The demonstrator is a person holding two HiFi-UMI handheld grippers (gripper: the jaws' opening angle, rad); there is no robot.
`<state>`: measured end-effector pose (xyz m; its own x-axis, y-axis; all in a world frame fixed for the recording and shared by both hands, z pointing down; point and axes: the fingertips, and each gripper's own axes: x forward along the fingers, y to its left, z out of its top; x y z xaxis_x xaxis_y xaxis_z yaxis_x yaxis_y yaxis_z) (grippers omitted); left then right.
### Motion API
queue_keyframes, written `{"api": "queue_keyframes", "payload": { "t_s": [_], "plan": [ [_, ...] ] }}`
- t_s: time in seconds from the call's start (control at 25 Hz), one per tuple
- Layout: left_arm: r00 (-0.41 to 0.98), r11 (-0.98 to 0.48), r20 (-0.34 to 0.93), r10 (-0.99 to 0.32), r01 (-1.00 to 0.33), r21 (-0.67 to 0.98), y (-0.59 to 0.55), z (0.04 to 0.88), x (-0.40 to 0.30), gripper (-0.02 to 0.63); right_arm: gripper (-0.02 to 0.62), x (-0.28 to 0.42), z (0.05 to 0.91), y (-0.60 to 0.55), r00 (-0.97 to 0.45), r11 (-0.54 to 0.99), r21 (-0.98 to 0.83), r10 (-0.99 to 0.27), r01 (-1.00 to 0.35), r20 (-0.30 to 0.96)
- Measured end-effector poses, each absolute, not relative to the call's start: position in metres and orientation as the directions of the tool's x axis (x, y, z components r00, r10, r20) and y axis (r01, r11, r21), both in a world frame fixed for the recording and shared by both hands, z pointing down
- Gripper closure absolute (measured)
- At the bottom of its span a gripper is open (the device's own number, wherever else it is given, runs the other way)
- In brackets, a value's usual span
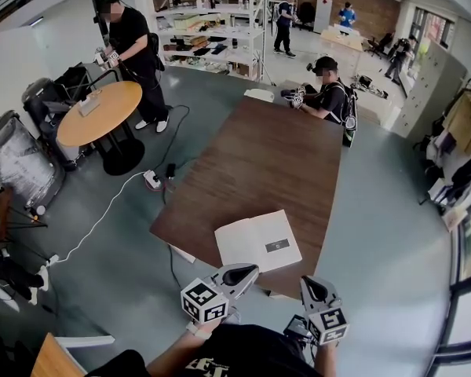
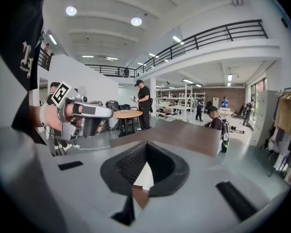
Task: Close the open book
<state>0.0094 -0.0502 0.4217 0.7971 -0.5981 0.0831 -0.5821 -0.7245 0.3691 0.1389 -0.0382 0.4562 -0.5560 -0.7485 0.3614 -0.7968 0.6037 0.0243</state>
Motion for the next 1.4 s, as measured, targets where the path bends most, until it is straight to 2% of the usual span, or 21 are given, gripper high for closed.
{"api": "queue_keyframes", "payload": {
  "t_s": [0.68,1.4],
  "plan": [
    [0.782,-0.705,0.072,-0.619,-0.593,0.389,-0.110,0.422,-0.046,0.600,0.609,0.080,0.454,-0.094,-0.567,0.626,0.037,-0.728,-0.779,0.386],
    [0.789,-0.698,0.096,-0.606,-0.586,0.411,-0.166,0.443,-0.121,0.600,0.609,0.008,0.463,-0.128,-0.531,0.658,0.122,-0.691,-0.743,0.490]
  ]
}}
